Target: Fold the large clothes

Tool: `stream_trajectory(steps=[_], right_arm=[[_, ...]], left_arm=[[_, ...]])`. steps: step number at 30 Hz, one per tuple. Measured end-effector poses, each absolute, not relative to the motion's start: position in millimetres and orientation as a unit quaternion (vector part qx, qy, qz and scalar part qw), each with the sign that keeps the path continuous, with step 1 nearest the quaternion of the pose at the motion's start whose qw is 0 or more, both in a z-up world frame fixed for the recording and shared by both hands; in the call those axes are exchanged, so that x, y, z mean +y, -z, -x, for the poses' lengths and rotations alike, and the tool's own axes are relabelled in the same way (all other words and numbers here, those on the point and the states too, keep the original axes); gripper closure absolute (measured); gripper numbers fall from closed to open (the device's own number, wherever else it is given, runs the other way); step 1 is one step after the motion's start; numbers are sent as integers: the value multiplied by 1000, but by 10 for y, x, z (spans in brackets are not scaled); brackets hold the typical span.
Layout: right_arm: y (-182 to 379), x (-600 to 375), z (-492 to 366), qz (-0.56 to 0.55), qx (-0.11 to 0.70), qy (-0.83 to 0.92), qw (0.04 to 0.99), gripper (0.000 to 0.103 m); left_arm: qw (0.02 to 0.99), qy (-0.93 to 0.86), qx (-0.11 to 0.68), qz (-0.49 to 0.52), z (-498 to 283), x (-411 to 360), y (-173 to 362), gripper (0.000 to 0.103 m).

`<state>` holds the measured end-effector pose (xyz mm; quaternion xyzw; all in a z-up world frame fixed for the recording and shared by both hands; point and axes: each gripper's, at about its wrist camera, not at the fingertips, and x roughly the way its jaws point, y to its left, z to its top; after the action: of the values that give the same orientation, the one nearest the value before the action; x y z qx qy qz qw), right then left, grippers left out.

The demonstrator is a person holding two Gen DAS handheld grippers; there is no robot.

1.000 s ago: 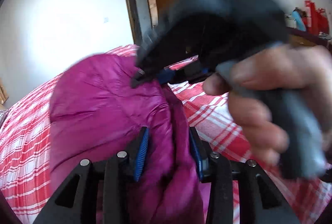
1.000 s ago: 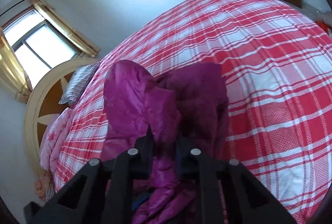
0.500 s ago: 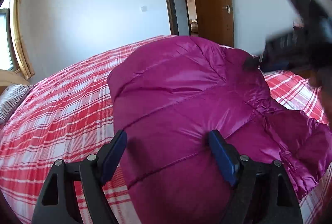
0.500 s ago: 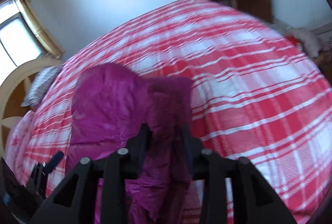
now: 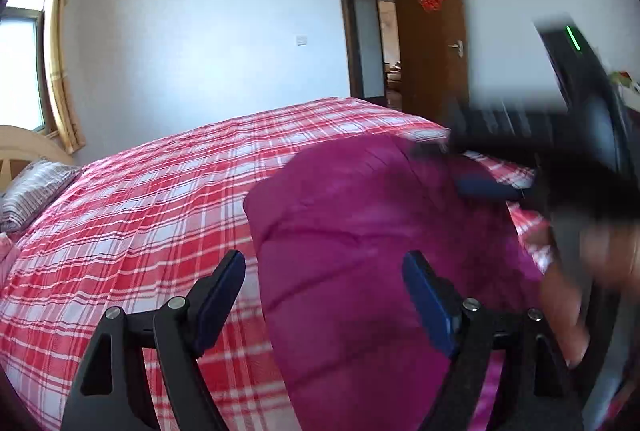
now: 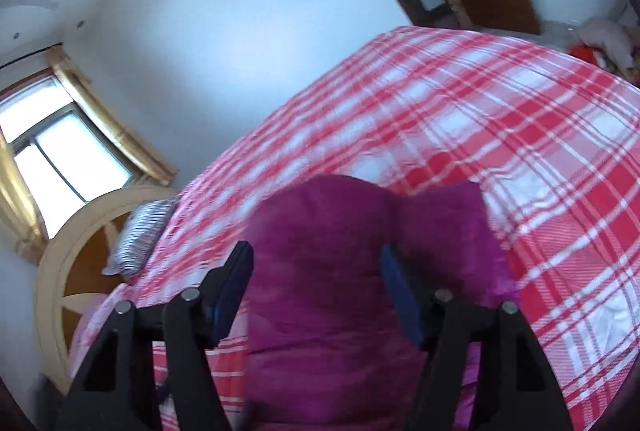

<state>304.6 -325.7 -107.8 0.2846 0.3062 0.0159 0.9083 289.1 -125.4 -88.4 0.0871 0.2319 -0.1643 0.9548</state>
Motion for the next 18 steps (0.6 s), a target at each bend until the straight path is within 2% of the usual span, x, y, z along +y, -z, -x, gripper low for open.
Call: stream_trajectory(steps=[6,9,12,18], right_arm=[[1309,-3382,-3033,-233,321,1,918,35],[1407,-3381,-3071,-223,331,1,917,35],[1523,-3394,-3069,-222,336,0,915,36],[1696,-3418,-3084,-233,351,-4,907,37]], left_arm=[[936,132,293,-142,-3276,-1619,1230,21],[936,128,300,-136,-3332,-1632,1368,21],[936,126,306,-120,-3379,-1582,1444,12],[927,139,341,-69,-3550,-1452,1585,5]])
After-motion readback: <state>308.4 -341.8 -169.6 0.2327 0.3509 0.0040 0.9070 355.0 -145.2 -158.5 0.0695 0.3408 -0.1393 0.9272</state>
